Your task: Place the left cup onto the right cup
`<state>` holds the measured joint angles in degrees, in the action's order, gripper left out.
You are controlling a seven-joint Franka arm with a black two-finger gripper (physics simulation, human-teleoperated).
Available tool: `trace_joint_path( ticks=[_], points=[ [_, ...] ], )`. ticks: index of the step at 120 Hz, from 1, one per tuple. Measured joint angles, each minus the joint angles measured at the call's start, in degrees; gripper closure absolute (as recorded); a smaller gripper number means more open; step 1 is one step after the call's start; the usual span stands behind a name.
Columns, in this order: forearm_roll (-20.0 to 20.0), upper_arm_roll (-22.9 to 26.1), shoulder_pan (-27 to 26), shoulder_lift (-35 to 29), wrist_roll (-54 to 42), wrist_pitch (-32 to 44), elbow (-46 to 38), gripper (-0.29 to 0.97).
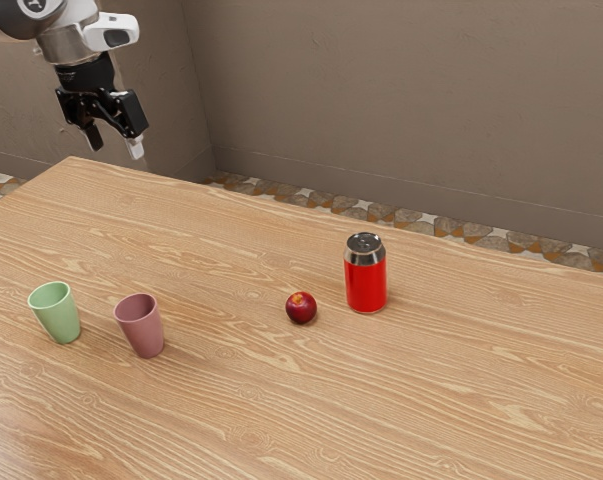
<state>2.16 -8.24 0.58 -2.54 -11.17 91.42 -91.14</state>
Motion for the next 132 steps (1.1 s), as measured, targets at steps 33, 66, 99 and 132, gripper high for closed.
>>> trace_joint_path(
  ticks=[33,66,99,132],
  points=[
    [-0.2,0.1,-0.9,-0.2,-0.3,0.5,-0.8,0.02],
    [-0.3,-0.5,0.2,-0.3,-1.3,7.2,-11.0,0.02],
    [-0.2,-0.6,1.6,-0.4,-2.2,14.7,-17.2,0.02],
    [-0.7,-0.5,10.9,-0.4,-3.0,17.2,-18.6,0.02]
  ],
)
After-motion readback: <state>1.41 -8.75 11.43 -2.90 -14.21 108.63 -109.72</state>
